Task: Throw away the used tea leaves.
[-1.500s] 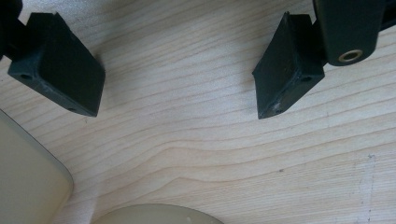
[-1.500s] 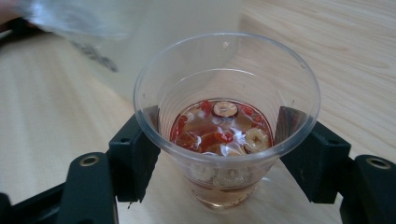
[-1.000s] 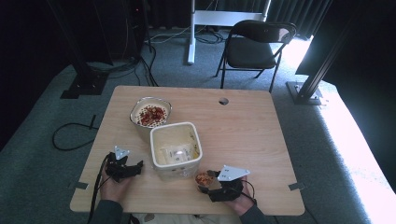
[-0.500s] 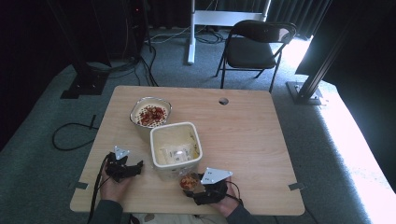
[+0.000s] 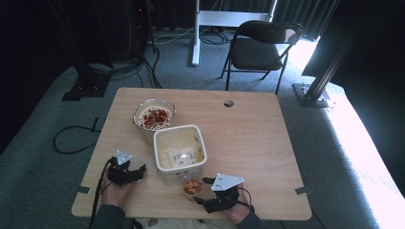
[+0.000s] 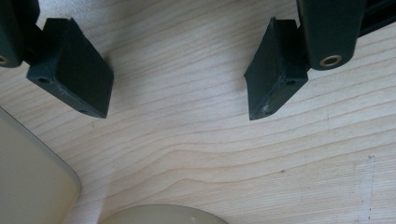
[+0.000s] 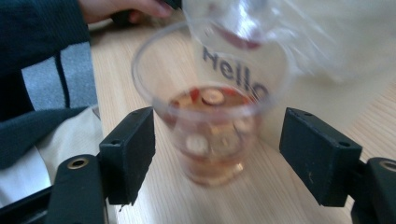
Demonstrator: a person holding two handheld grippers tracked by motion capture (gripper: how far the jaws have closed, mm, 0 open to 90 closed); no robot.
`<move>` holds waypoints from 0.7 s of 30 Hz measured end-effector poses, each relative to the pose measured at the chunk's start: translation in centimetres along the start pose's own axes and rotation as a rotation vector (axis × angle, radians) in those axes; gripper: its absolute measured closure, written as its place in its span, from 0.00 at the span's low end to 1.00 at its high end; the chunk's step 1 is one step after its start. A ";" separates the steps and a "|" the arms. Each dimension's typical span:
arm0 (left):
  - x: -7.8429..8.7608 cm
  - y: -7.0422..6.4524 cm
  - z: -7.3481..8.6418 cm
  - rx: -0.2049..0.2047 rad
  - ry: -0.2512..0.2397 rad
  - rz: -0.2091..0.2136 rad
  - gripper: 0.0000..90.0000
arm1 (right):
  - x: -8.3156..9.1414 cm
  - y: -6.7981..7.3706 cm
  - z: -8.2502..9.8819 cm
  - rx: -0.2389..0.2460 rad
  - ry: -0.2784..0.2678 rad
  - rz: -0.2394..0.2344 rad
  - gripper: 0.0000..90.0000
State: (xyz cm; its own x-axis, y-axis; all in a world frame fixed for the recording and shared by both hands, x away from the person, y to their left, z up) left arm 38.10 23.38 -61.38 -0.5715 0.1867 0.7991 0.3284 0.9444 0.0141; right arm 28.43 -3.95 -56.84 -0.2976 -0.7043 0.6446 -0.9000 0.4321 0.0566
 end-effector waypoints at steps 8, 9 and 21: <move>1.2 -0.6 0.9 -0.026 0.037 0.046 0.45 | 0.5 -0.6 1.3 0.003 0.027 -0.026 0.54; 1.2 -0.6 0.9 -0.026 0.037 0.046 0.45 | 0.5 -0.6 1.3 0.003 0.027 -0.026 0.54; 5.4 -4.3 1.3 -0.152 -0.156 0.274 0.42 | -0.6 -2.0 2.0 -0.014 0.091 0.020 0.73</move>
Point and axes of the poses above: each handheld gripper's, and its own axes: x roughly backward along the jaws, z roughly out of its underside, y roughly to its left, the point moved 10 cm from there along -x, roughly forward along the jaws, and after that the axes turned 9 degrees about y, right-handed, at the moved point
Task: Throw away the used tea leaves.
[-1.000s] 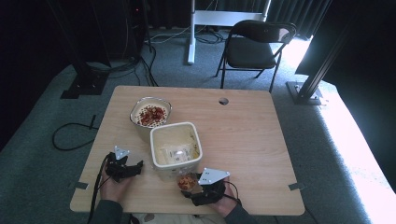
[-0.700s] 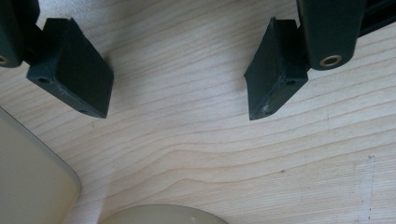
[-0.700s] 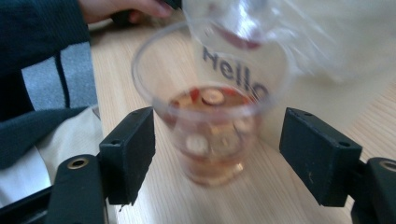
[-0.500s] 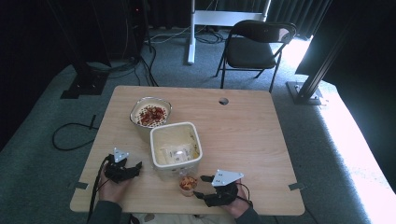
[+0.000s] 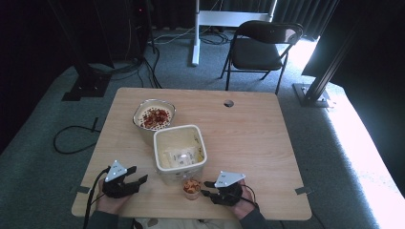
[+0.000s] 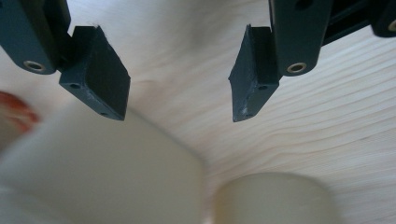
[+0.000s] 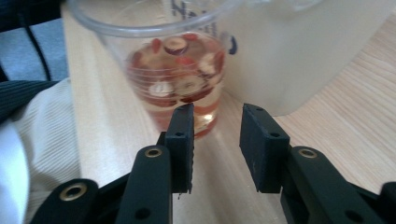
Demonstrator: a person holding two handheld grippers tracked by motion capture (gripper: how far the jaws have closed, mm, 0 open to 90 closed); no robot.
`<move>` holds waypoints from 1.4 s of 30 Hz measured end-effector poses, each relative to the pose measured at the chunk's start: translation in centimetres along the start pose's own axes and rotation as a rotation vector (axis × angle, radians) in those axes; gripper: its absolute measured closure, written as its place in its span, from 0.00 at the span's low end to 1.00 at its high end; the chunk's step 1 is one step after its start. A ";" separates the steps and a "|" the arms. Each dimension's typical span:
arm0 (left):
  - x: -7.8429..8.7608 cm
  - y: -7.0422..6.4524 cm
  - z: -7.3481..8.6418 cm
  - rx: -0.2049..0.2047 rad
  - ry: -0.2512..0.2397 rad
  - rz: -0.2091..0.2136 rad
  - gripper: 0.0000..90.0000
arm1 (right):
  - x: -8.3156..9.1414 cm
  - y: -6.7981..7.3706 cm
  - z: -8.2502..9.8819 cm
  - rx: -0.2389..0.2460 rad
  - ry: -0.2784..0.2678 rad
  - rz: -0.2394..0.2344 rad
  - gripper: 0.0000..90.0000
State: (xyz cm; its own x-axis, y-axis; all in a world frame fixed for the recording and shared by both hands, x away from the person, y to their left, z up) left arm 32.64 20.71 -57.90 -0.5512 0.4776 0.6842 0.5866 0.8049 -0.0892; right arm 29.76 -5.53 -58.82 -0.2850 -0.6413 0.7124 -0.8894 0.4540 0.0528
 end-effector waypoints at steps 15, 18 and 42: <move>1.0 -7.7 0.5 -0.221 -0.029 0.188 0.39 | -2.0 1.4 -1.9 0.008 -0.002 -0.018 0.70; 0.9 -8.4 0.5 -0.238 -0.031 0.212 0.38 | -2.4 1.7 -2.2 0.008 -0.004 -0.023 0.70; -1.9 -12.6 -1.7 -0.318 -0.097 0.300 0.30 | 2.9 -2.6 1.2 -0.111 -0.031 0.089 0.60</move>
Point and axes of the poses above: each handheld gripper's, and its own axes: x roughly backward along the jaws, z roughly out of its underside, y roughly to its left, the point moved 10 cm from there along -x, roughly forward along the jaws, and after that the axes turned 9 degrees about y, right-handed, at the moved point
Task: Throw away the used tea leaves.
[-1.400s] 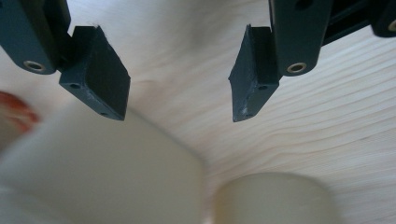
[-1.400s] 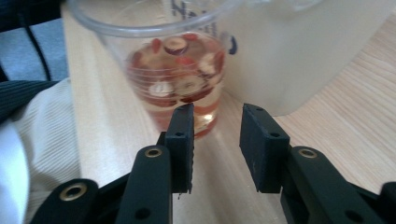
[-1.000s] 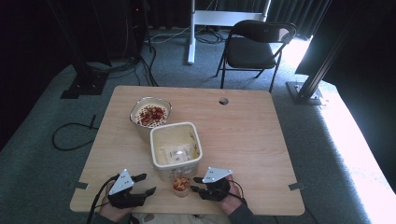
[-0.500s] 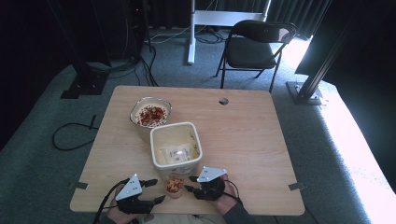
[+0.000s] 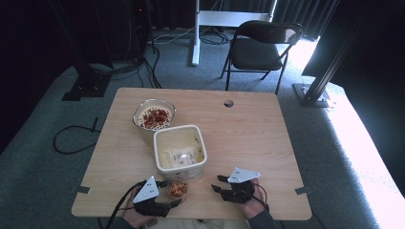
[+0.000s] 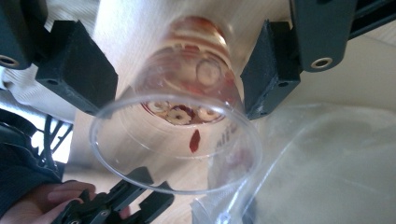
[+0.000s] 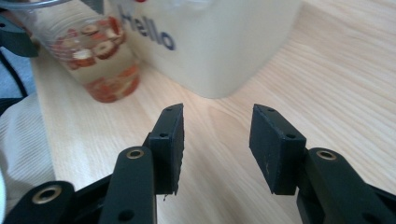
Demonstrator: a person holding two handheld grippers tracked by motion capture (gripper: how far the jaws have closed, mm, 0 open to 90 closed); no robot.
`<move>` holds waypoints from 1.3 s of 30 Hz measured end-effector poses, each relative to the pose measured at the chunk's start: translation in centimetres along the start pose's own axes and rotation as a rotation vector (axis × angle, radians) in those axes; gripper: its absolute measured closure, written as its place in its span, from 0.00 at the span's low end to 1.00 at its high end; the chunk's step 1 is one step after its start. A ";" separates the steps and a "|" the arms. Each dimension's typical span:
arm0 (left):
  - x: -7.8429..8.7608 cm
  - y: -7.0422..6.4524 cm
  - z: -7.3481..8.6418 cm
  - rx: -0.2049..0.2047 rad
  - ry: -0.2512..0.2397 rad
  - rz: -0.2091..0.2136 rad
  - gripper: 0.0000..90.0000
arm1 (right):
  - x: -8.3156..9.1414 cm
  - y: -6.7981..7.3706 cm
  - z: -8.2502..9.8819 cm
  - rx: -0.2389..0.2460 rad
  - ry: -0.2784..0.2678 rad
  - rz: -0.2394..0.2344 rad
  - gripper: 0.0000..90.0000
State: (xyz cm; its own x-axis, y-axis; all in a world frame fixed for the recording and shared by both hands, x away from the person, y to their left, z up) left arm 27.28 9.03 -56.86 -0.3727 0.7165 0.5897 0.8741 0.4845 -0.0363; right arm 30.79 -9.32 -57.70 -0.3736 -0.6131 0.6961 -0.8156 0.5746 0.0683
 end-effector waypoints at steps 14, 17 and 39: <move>-1.1 -0.1 -1.1 -0.004 -0.046 -0.044 0.29 | 0.9 -1.6 0.9 -0.044 -0.013 0.031 0.60; -1.0 -0.1 -1.1 -0.008 -0.041 -0.060 0.33 | 0.8 -1.7 1.1 -0.042 -0.012 0.032 0.59; 6.9 3.6 1.6 0.104 -0.070 -0.230 0.39 | 1.6 -4.3 1.7 -0.095 -0.023 0.086 0.58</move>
Point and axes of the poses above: each handheld gripper's, and its own axes: x roughly backward along the jaws, z roughly out of its underside, y roughly to its left, the point moved 10 cm from there along -x, roughly forward along the jaws, and after that the axes turned 9 degrees about y, right-handed, at the moved point
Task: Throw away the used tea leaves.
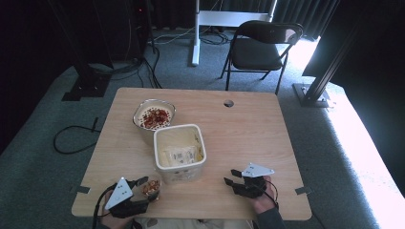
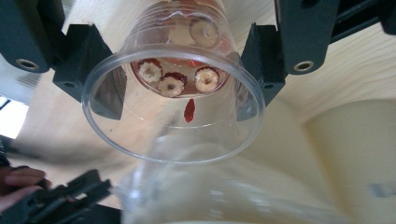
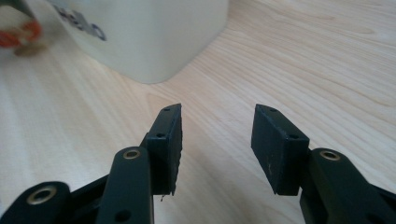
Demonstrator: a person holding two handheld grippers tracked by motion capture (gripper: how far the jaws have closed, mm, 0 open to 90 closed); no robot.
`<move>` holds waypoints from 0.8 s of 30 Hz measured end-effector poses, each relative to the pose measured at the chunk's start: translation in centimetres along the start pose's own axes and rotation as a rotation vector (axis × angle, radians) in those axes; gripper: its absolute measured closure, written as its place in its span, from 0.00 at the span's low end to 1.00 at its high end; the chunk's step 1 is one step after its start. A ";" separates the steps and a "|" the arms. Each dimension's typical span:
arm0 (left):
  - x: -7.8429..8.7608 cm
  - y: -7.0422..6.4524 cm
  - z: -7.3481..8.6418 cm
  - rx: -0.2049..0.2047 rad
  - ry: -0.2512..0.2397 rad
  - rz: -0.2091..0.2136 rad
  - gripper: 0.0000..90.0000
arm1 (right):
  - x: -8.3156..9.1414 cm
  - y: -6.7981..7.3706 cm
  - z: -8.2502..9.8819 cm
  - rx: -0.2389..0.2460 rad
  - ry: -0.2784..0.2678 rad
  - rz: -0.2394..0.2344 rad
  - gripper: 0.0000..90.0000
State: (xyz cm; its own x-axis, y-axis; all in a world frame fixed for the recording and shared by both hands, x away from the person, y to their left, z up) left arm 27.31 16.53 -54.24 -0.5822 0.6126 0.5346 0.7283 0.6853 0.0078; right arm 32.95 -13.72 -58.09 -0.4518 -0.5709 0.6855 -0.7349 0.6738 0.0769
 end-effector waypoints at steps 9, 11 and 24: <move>2.9 5.9 -1.0 0.060 -0.037 -0.167 0.40 | -0.5 -1.9 0.7 0.022 0.032 0.107 0.57; 3.2 7.2 -1.4 0.063 -0.041 -0.197 0.40 | -0.6 -2.3 0.8 0.018 0.035 0.119 0.56; 2.8 12.4 -3.5 0.089 -0.048 -0.280 0.40 | -0.2 -4.0 1.6 -0.024 0.039 0.167 0.54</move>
State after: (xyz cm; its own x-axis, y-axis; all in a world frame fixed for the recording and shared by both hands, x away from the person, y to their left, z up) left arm 36.00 25.37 -49.74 -0.7738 0.4116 0.4815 0.5037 0.8607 0.0737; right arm 35.21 -17.05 -59.65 -0.5465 -0.4319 0.7175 -0.6386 0.7692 -0.0234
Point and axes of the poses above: each handheld gripper's, and its own axes: x roughly backward along the jaws, z roughly out of its underside, y roughly to its left, the point moved 10 cm from there along -x, roughly forward along the jaws, and after that the axes turned 9 degrees about y, right-handed, at the moved point
